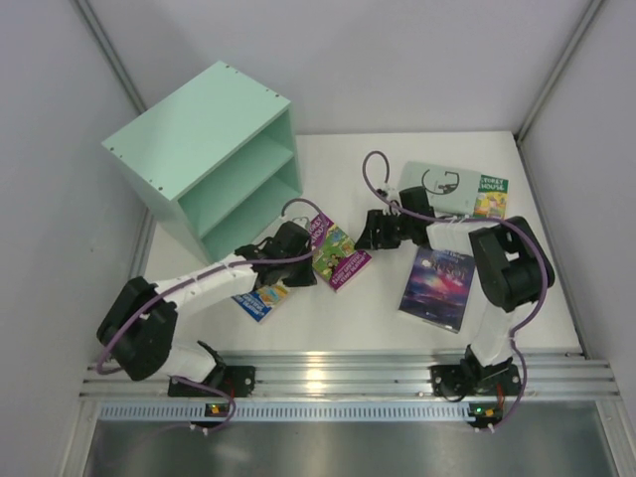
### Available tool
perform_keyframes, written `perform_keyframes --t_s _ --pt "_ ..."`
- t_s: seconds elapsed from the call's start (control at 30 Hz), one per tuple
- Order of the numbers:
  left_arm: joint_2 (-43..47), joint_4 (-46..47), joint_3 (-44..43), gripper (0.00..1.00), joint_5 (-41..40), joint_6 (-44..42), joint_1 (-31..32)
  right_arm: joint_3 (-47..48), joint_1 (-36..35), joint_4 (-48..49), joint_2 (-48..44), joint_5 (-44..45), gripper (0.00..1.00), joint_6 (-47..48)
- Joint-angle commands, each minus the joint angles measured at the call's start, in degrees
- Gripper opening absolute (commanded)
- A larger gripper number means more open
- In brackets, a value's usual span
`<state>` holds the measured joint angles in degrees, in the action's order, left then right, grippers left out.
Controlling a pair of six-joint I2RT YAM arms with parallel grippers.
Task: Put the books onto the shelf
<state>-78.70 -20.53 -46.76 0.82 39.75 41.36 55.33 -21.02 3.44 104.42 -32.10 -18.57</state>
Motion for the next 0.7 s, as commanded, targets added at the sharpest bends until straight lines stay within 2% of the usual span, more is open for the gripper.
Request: perform_keyframes --t_s 0.0,0.17,0.4,0.5,0.53,0.67 --pt "-4.43 7.0 -2.54 0.0 -0.38 0.95 0.21 -2.85 -1.57 6.13 -0.89 -2.88 0.56 1.69" --pt "-9.36 10.24 -2.9 0.0 0.06 1.65 0.21 -3.91 -2.36 6.4 0.26 -4.2 0.59 2.4" --pt "-12.36 12.62 -0.79 0.0 0.85 2.88 0.73 -6.55 -2.89 6.05 -2.46 -5.7 0.49 2.22" --pt "-12.8 13.06 -0.17 0.0 0.76 3.23 1.17 -8.04 -2.89 7.1 -4.49 -6.75 0.42 0.99" --pt "-12.8 13.15 -0.08 0.0 0.68 3.41 1.26 -8.22 -2.98 7.54 -4.84 -7.01 0.33 0.29" --pt "-12.89 13.59 0.53 0.0 0.41 4.02 1.53 -8.75 -2.98 8.24 -5.46 -8.24 0.18 -1.56"
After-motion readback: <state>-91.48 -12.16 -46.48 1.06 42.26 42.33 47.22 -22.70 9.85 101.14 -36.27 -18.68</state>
